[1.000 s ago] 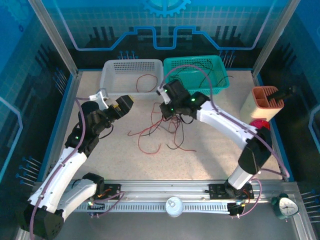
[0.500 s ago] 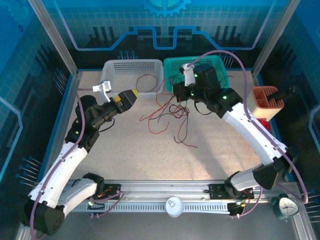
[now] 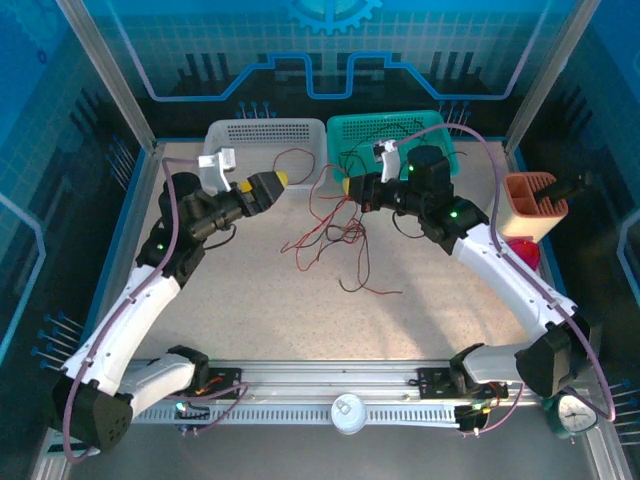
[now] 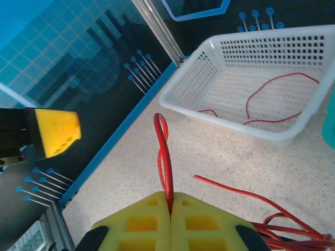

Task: Untangle the cables

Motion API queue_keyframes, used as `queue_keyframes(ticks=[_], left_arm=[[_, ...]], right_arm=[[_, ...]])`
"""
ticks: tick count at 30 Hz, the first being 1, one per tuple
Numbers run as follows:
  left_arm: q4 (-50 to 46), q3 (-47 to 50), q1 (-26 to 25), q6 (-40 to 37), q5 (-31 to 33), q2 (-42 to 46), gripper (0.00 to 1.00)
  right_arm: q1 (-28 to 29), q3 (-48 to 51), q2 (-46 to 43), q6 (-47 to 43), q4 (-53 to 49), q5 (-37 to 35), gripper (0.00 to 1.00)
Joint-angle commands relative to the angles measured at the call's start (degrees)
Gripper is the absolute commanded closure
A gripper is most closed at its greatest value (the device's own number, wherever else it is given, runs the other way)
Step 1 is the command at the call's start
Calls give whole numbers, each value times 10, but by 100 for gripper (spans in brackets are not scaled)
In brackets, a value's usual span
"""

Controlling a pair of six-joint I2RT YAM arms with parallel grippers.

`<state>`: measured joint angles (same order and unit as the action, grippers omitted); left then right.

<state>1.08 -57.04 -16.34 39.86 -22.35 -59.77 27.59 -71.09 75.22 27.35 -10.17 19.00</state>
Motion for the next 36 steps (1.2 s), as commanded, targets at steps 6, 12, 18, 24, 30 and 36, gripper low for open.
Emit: queue_keyframes(ticks=[6,12,18,24,30,36], left_arm=[[79,-36,-54,118,-31,-25,8],[130,-36,-84,221,28,-25,6],[185,-35,-115,316,59,-64,5],[216,-57,-138,337,74,-126,5],[225,-68,-138,323,110,-159,6],[235,-51,-132,313,145,-167,18]], right_arm=[[-5,-36,-13,-17,66,25,100],[-5,-37,-8,-27,65,9,100],[17,-36,-6,-61,57,-21,100],[39,-38,-6,-97,40,-39,100],[51,-10,-25,-111,47,-33,100],[50,22,-49,-109,55,-30,100]])
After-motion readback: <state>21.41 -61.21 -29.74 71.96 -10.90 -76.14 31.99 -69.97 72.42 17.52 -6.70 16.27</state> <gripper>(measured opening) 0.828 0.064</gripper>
